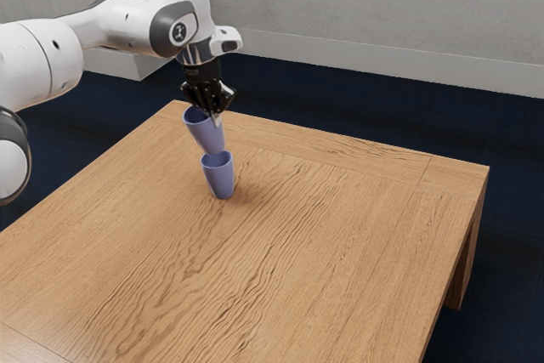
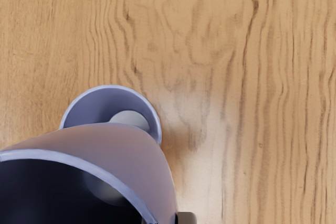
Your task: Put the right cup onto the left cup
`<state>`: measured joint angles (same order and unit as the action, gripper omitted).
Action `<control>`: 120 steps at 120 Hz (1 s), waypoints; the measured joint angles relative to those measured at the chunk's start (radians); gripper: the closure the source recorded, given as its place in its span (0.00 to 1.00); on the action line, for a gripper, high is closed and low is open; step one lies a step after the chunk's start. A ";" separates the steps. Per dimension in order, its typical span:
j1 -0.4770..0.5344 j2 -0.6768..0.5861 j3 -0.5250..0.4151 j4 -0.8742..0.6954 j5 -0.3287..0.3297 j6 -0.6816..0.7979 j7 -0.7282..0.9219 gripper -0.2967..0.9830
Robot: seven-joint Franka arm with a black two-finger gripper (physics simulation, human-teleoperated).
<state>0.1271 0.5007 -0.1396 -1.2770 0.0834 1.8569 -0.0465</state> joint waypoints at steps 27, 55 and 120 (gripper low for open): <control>0.008 0.017 0.001 0.000 0.003 0.019 0.002 0.85; 0.020 0.027 0.002 0.000 0.005 0.029 0.003 0.85; 0.017 0.071 0.001 0.029 0.009 0.041 0.006 0.85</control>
<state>0.1442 0.5720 -0.1386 -1.2477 0.0921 1.8981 -0.0410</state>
